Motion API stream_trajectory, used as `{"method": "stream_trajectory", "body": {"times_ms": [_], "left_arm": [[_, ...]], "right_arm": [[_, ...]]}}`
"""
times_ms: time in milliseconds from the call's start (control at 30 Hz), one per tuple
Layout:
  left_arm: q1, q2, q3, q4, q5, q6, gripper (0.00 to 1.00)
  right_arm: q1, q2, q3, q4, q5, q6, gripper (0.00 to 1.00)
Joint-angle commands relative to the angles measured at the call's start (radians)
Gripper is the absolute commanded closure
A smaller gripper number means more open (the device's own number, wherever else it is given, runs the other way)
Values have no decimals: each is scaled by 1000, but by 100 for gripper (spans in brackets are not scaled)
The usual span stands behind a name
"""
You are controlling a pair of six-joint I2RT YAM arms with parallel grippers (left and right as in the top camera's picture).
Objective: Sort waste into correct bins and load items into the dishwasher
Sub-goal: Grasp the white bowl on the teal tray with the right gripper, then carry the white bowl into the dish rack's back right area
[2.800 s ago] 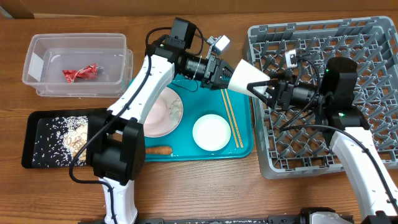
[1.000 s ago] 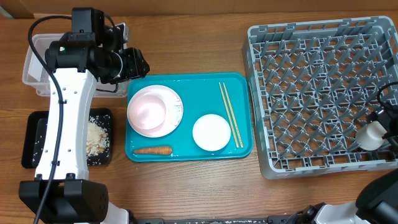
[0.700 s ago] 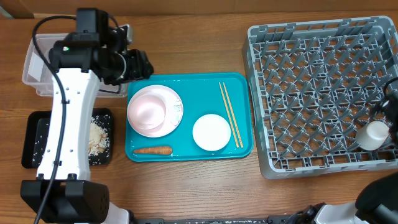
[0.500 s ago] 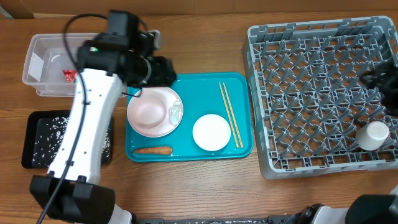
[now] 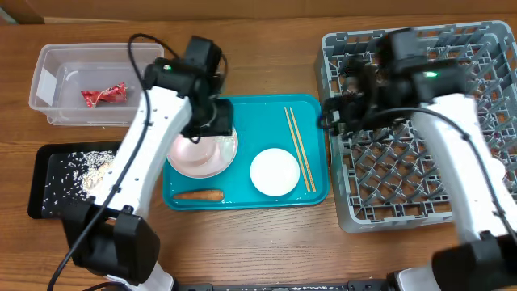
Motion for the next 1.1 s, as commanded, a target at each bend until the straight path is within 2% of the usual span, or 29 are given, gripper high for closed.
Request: {"method": "stream_trajectory", "body": {"times_ms": [0, 133, 333, 467, 667, 767, 800, 933, 1067], "left_arm": [[101, -76, 3, -43, -101, -95, 41], [200, -121, 3, -55, -119, -113, 40], [288, -161, 3, -55, -119, -108, 38], [292, -162, 3, -54, -119, -104, 37], [292, -162, 3, -51, -119, -104, 37], [292, -162, 3, -50, -119, -105, 37], [292, -162, 3, -50, -119, -105, 37], [292, -162, 3, -50, -119, -105, 37], [292, -162, 3, -50, -119, -104, 37]], "right_arm": [[127, 103, -6, 20, 69, 50, 7], [221, 217, -6, 31, 68, 78, 15], [266, 342, -7, 31, 87, 137, 25], [275, 443, -12, 27, 87, 138, 43], [275, 450, -62, 69, 87, 142, 62], [276, 450, -105, 98, 87, 142, 84], [275, 450, -106, 101, 87, 142, 87], [274, 449, -98, 117, 94, 186, 95], [258, 436, -35, 69, 116, 186, 96]]}}
